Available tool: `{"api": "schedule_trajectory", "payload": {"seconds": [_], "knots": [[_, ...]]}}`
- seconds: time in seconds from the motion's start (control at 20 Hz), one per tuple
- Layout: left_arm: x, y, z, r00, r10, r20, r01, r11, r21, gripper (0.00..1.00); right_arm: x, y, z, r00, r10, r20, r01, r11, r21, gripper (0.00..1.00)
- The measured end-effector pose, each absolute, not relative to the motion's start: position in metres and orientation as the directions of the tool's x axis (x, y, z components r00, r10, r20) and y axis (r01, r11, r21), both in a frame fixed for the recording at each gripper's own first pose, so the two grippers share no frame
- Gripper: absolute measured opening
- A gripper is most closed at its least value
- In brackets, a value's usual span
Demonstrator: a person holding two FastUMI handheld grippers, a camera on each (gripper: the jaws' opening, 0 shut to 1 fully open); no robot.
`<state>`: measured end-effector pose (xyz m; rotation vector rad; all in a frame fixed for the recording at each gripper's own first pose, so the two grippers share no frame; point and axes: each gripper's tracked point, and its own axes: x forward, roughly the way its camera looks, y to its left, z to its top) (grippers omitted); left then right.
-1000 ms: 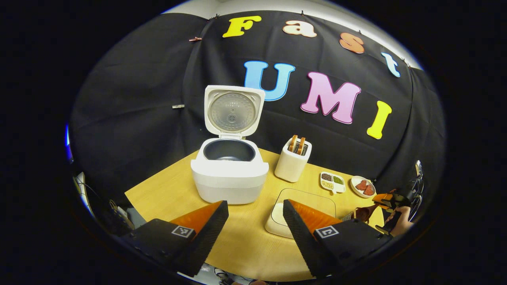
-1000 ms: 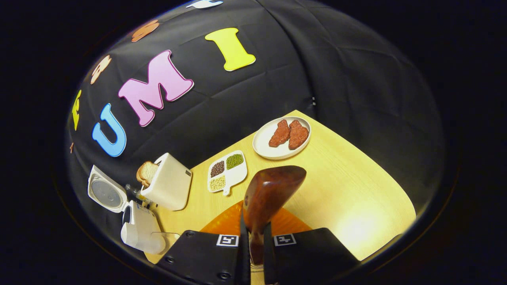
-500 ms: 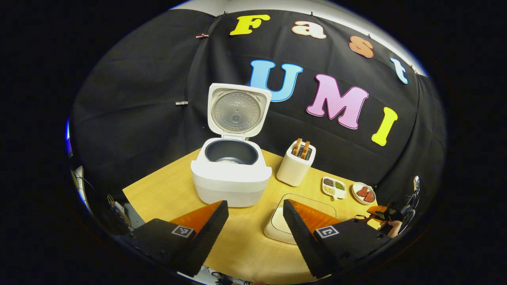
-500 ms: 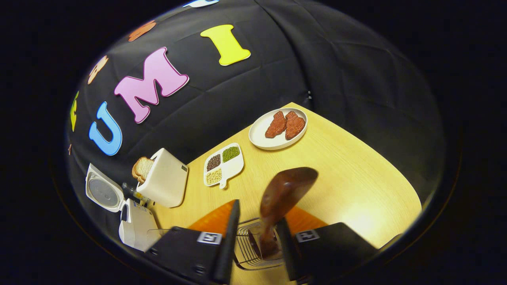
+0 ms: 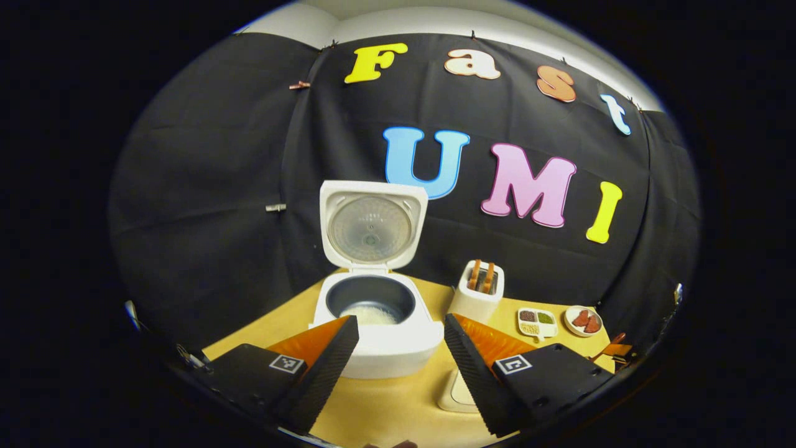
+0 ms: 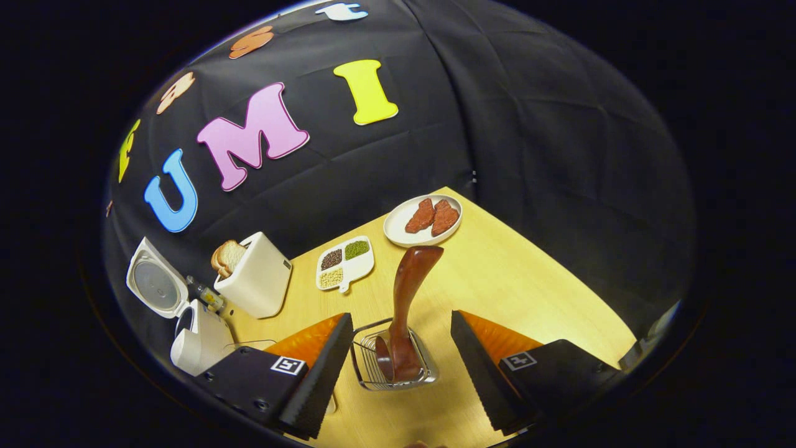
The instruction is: Close the left gripper, press the button to open the rice cooker; take a wooden spoon from the chopstick holder with the right hand, scoop a spoonful of rice and pour it into the rice cooker, then put the wooden spoon back into the chopstick holder.
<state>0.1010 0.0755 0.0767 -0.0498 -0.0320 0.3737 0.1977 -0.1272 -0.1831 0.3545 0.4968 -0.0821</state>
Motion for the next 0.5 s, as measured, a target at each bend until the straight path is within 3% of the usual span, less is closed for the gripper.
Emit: {"api": "schedule_trajectory", "payload": {"seconds": [0.2,0.5], "knots": [[0.116,0.12,0.147,0.901,0.417,0.123,-0.42,0.908,-0.001,0.95,0.171,-0.127,-0.157,0.899,-0.012,-0.437,0.144,0.952,0.269,0.98],[0.137,0.175,0.229,0.855,0.483,0.189,-0.483,0.874,-0.049,0.95,0.148,-0.099,-0.122,0.931,0.011,-0.365,0.061,0.981,0.184,0.98]]}}
